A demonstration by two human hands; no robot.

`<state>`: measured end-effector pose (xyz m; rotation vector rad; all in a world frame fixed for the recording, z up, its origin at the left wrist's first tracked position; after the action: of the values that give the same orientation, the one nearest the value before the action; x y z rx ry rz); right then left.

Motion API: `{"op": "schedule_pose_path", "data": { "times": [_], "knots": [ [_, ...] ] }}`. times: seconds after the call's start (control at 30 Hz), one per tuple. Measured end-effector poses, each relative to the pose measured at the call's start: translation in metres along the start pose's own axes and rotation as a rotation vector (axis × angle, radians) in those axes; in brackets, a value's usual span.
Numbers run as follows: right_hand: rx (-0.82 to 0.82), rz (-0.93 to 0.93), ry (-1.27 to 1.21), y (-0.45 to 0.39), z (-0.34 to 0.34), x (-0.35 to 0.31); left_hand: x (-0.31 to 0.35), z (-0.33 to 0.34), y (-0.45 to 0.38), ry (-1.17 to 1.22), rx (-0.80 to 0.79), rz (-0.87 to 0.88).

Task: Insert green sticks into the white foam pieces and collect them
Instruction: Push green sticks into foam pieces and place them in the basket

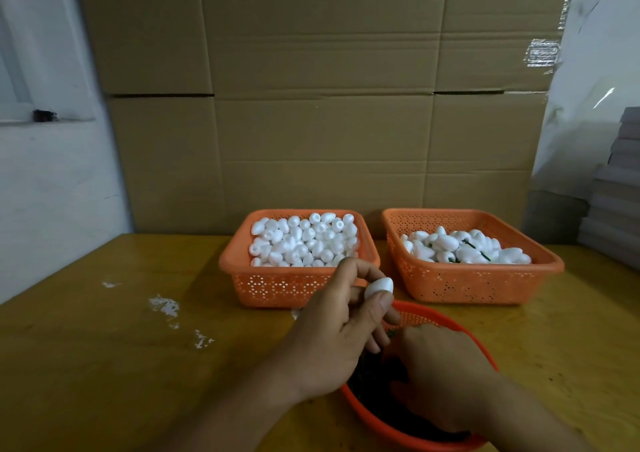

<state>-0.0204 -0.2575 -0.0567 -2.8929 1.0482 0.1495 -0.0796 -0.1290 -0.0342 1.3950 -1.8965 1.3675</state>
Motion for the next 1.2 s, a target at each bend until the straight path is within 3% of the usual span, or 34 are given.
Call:
{"op": "schedule_pose_path", "data": {
  "times": [0.33,0.7,1.2],
  "knots": [
    [0.017,0.015,-0.013,-0.003,-0.003,0.001,-0.003,-0.005,-0.001,0.194,0.141,-0.14],
    [-0.021,-0.024,-0.105,0.0,-0.005,-0.002,-0.003,-0.005,-0.002,0.805,0.137,-0.417],
    [0.137,-0.037,-0.26,0.004,-0.021,-0.001,-0.013,-0.01,-0.002,0.965,0.158,-0.574]
  ]
}}
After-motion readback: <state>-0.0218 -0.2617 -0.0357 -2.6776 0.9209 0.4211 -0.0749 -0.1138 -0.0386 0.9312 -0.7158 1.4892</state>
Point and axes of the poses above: each hand's wrist, its own y-axis away from the middle knuckle, its own z-axis out of the palm, x = y × z, the point moved 4 cm from there along -y, towards the middle knuckle, and after that the axes turned 8 degrees about -y, right-handed, at the moved point
